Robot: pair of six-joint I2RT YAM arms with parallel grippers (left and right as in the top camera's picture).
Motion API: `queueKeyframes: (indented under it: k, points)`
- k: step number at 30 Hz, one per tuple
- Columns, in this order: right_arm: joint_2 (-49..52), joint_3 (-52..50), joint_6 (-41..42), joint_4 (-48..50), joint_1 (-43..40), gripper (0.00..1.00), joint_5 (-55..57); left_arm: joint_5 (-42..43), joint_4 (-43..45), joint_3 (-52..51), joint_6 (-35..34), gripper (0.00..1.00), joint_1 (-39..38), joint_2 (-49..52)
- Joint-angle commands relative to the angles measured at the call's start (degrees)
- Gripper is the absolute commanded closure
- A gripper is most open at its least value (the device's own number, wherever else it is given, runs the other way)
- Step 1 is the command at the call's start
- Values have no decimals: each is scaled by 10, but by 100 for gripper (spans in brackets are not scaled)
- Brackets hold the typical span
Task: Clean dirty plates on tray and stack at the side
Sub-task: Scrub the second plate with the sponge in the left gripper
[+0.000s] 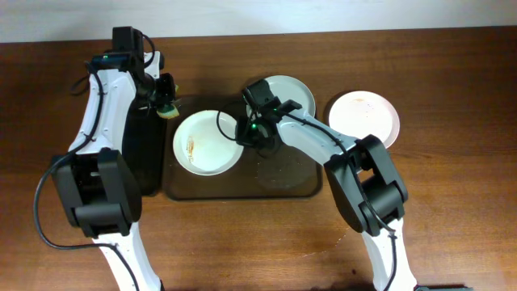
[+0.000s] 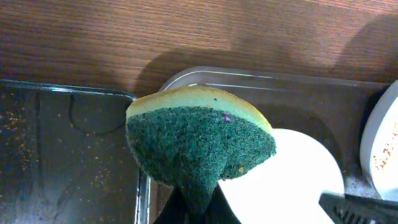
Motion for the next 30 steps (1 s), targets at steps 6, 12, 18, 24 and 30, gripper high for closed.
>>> queueKeyframes:
  k: [6, 12, 18, 24, 30]
  points:
    - [17, 13, 0, -7, -2, 96, 24, 7, -13, -47, 15, 99, -40, -18]
    - [17, 14, 0, -6, -3, 96, 16, -53, 202, -231, 33, 99, -74, -18]
    - [17, 13, 0, -8, -14, 96, 3, -124, 250, -338, 12, 99, -81, -18]
    - [17, 13, 0, -8, -14, 96, 3, -69, 171, -356, 12, 99, -102, -18]
    - [17, 13, 0, -8, -14, 96, 2, 3, 252, -356, 21, 99, -127, -18]
